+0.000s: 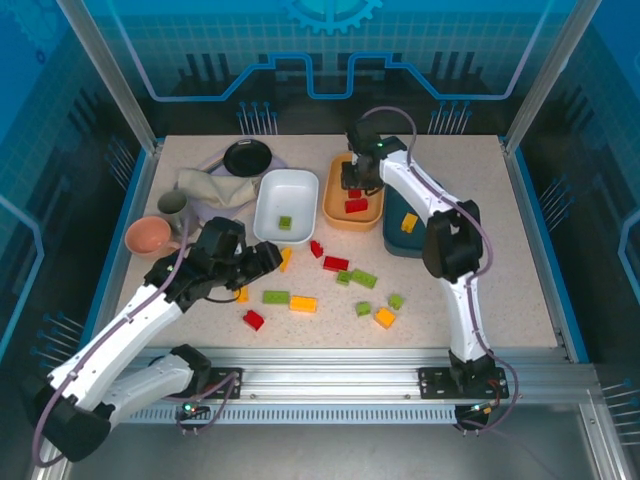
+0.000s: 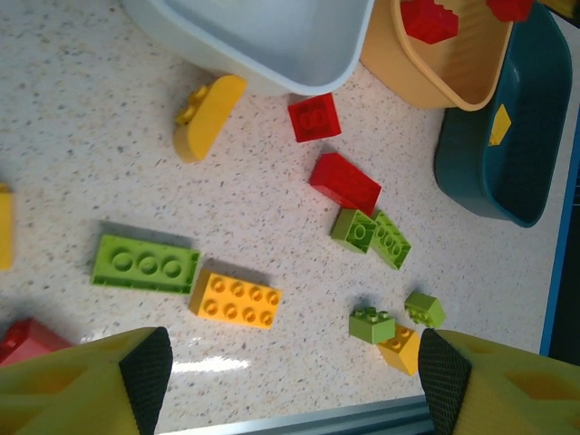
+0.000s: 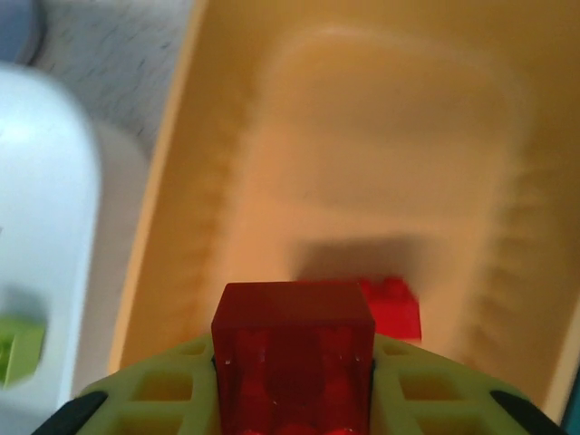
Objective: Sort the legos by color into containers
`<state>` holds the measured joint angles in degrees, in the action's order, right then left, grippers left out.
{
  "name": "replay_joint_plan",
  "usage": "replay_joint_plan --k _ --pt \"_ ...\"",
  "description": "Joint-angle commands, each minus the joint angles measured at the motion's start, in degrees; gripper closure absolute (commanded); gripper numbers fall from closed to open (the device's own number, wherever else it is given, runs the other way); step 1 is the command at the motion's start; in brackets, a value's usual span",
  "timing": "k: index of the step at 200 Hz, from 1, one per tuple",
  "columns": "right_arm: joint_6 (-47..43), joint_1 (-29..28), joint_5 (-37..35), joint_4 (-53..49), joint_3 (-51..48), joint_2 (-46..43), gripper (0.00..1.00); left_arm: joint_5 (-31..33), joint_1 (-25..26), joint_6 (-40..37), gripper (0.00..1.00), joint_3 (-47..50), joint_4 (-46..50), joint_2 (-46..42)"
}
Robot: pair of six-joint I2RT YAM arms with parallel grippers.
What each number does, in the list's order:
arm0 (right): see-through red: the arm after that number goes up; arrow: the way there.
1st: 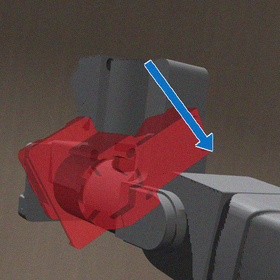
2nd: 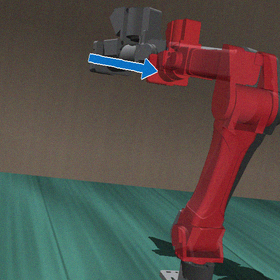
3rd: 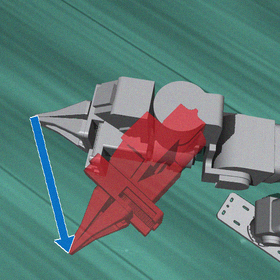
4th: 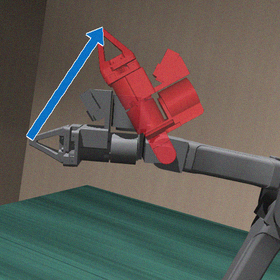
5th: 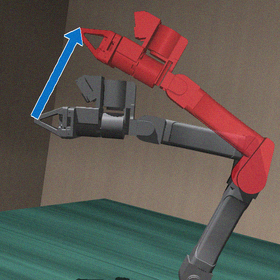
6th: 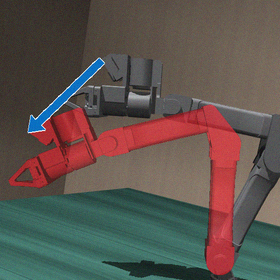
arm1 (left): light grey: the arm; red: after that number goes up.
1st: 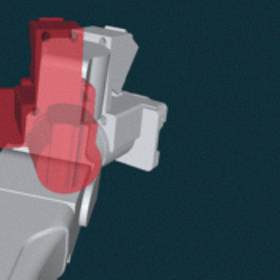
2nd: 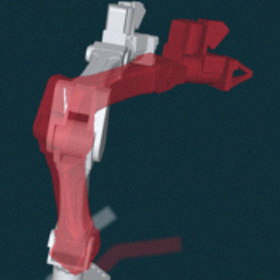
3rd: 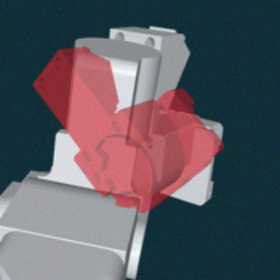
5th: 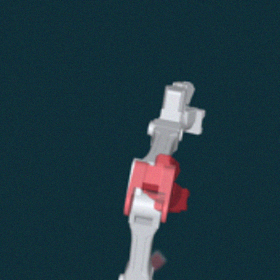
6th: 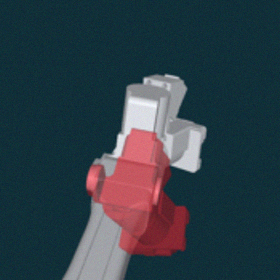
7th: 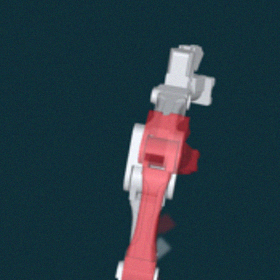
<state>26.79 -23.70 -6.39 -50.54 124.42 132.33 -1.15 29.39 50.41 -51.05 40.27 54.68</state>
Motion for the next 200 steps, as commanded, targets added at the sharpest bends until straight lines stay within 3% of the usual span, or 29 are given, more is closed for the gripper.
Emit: replay_joint_plan --k 1,23,42,76,105,126,171,200 --pt "5.4 2.0 3.2 -8.1 11.1 9.0 0.75 -1.5 0.5 -2.1 0.24 -2.8 -4.2 2.2" --pt "6.1 3.1 4.5 -12.3 22.0 16.7 0.71 -0.6 0.6 -2.5 0.24 -3.9 -3.5 4.1" --pt "5.6 3.4 6.3 -12.2 25.0 18.9 0.65 0.5 0.6 -2.9 0.24 -4.7 -1.5 4.6" --pt "2.4 2.6 7.1 -10.4 24.6 14.7 0.39 1.9 0.6 -2.9 0.24 -5.7 2.4 4.4" --pt "-2.3 0.0 5.6 -8.1 19.7 5.7 0.36 2.3 0.6 -3.5 0.25 -6.4 5.7 4.5" --pt "-4.3 -2.4 4.2 -2.6 7.0 -5.9 0.40 2.5 0.5 -4.7 0.25 -6.8 7.5 4.5" --pt "-1.7 -7.8 3.7 14.2 -31.1 -34.8 0.44 2.2 0.4 -8.0 0.25 -7.1 11.4 5.2" --pt "0.4 -13.9 2.4 17.9 -50.8 -50.0 0.44 1.9 0.6 -8.0 0.26 -5.5 13.4 5.0"
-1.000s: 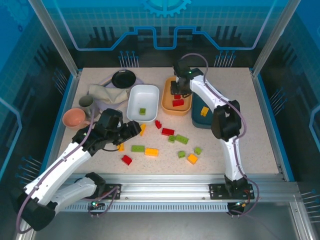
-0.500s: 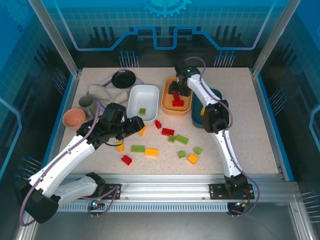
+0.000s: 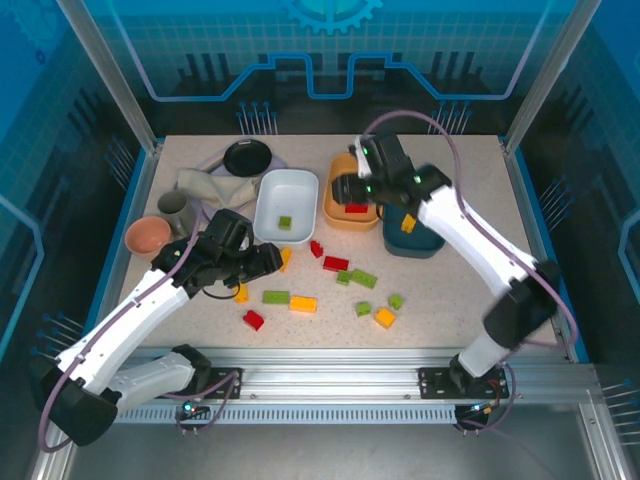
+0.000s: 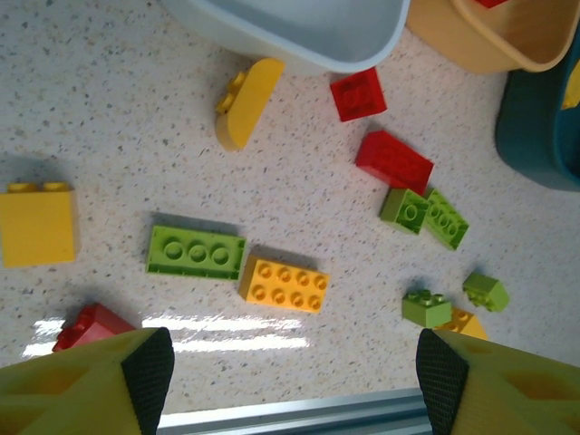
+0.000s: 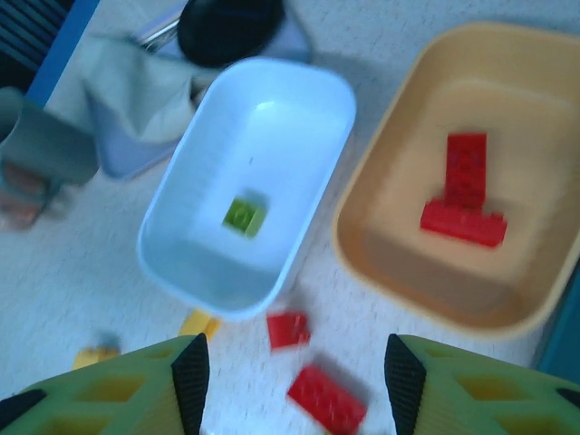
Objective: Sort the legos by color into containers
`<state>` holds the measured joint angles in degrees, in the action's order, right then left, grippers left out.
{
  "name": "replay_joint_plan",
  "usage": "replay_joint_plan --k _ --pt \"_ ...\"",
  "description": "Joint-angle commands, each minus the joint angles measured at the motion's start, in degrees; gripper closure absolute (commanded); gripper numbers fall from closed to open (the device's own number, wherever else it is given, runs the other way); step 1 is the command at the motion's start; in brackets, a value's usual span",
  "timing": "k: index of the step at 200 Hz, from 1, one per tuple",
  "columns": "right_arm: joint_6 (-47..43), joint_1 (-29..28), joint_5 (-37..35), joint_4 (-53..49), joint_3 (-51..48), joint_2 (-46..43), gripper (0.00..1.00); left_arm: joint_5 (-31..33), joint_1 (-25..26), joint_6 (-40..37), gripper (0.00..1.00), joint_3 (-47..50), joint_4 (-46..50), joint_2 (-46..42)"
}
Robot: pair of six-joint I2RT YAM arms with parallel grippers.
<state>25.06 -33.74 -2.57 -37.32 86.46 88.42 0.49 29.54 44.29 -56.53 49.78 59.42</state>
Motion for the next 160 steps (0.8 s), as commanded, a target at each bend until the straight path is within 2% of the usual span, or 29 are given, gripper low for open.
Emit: replay_joint_plan --k 1,32,48,77,129,160 --pt "2.2 -4.2 -1.5 4.7 -13.4 -6.6 0.44 0.2 0.4 -1.8 0.26 0.0 4.0 0.3" --pt "6.1 -11.6 -2.2 2.9 -26.6 -16.9 0.44 -0.7 0.4 4.7 0.29 3.2 5.7 2.8" --pt "6.2 -16.2 -1.9 2.7 -29.8 -19.7 0.43 -1.6 0.4 11.2 0.34 4.3 4.9 5.8" --pt "2.6 -24.0 -1.6 2.6 -31.6 -19.8 0.42 -2.8 0.5 25.3 0.34 4.9 0.3 12.0" --pt "0.2 -26.0 -1.1 2.5 -32.6 -19.8 0.38 -2.6 0.6 47.1 0.36 5.9 -4.3 20.5" --pt "-1.1 -26.0 -0.1 2.6 -32.5 -20.3 0.36 -2.3 1.0 53.5 0.36 5.6 -6.7 24.4"
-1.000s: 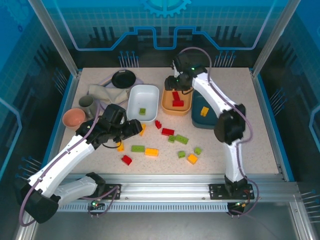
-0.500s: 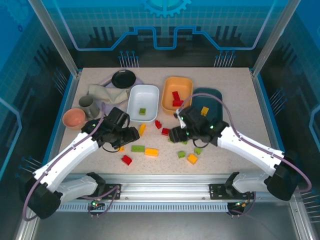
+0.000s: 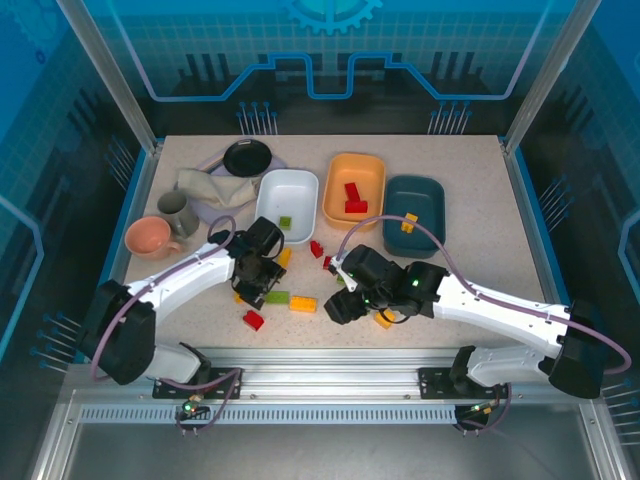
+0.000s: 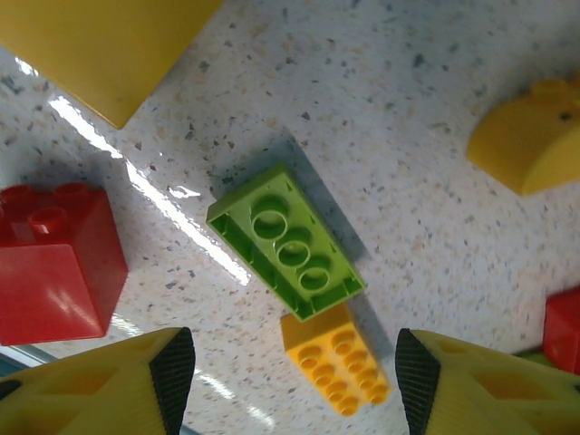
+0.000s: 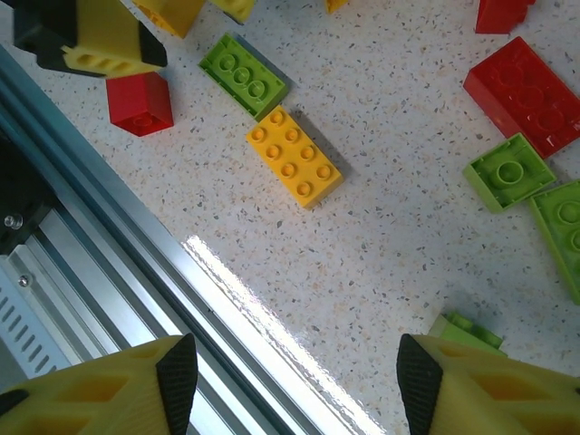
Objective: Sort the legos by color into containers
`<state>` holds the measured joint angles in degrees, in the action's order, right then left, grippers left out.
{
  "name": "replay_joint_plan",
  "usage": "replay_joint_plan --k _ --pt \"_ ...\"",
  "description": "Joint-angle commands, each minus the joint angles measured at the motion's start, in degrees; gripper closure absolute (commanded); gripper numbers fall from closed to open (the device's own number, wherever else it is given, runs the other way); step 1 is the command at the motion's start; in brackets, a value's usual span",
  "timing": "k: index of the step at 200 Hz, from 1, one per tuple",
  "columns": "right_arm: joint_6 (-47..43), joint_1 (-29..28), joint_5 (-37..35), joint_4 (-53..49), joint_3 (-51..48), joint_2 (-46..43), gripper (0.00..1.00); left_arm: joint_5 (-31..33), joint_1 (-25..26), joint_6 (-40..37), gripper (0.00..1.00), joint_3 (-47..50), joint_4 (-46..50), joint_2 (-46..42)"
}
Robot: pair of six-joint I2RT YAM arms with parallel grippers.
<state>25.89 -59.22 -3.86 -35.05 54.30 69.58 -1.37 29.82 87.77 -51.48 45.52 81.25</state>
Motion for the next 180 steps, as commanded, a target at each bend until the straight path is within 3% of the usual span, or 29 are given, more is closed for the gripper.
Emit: replay_joint_plan --k 1,60,100,148,180 --pt "-1.9 -0.6 1.2 0.3 -0.3 -1.5 0.36 -0.3 0.7 10.1 0.36 0.5 -2.5 2.8" --pt "-3.5 -0.1 3.2 1.1 -0.2 -1.5 0.32 -0.3 0.8 16.4 0.36 1.2 -6.9 10.2" --pt "-3.3 0.6 3.2 0.7 -0.3 -1.6 0.32 -0.3 0.9 17.2 0.42 1.4 -7.6 13.2" --pt "-2.6 1.5 3.2 0.7 -0.9 -1.9 0.32 1.2 0.8 15.2 0.58 1.9 -10.3 15.2" --pt "-2.1 2.7 3.0 0.4 -0.9 -2.6 0.32 5.5 1.1 12.6 0.68 0.9 -9.5 11.3"
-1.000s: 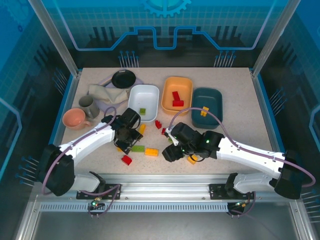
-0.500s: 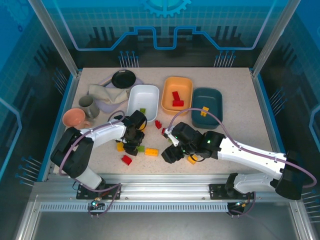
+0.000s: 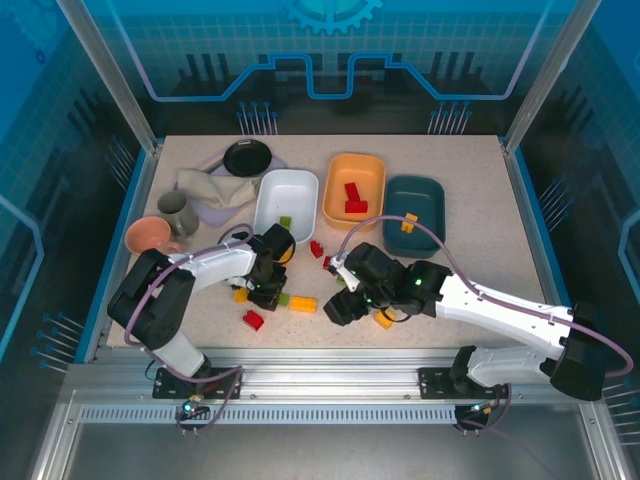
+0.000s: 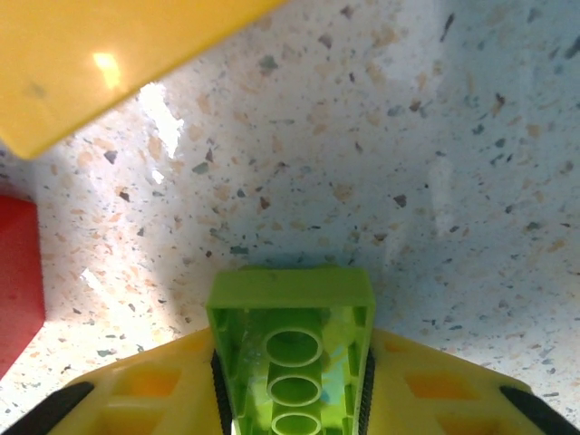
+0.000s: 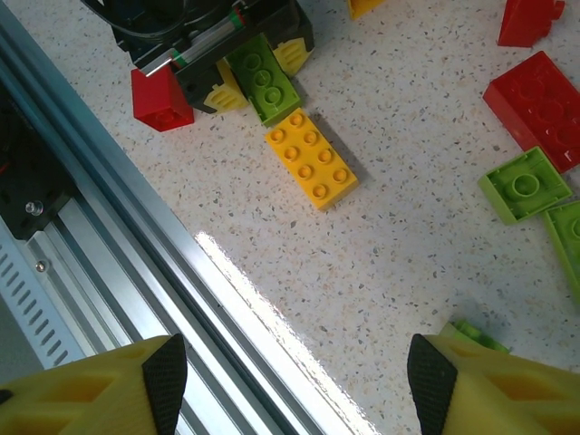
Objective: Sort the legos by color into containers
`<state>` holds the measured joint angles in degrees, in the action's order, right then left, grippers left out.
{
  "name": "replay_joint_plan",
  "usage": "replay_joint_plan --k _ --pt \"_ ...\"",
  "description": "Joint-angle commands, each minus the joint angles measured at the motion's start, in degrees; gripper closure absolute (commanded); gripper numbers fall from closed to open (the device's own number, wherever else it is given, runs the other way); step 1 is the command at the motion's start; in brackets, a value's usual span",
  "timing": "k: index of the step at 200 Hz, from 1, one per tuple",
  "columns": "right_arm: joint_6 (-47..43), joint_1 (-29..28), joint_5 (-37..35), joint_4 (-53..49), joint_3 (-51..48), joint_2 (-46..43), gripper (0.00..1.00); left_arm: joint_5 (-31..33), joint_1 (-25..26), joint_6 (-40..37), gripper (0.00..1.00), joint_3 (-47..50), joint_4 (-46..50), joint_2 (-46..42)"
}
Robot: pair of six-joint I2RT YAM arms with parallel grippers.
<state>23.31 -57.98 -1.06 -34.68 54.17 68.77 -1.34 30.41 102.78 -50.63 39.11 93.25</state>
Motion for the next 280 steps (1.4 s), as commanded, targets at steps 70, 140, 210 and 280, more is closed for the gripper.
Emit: replay_joint_plan --k 70,140,210,280 --pt "6.5 12.6 3.9 3.2 3.3 -3.4 0.32 14.0 -2.4 -30.7 0.71 -21.7 7.6 -5.9" --pt "13.1 22.0 9.8 5.9 11.1 4.6 0.29 5.2 -9.6 -55.5 0.67 -54.7 13.3 25.9" --pt "8.7 20.0 5.8 -0.7 10.4 5.6 0.29 3.0 -11.4 -59.5 0.37 -65.4 18.0 35.3" --pt "2.4 4.2 2.4 1.7 18.2 20.5 0.28 16.2 -11.1 -53.3 0.26 -45.0 22.3 2.0"
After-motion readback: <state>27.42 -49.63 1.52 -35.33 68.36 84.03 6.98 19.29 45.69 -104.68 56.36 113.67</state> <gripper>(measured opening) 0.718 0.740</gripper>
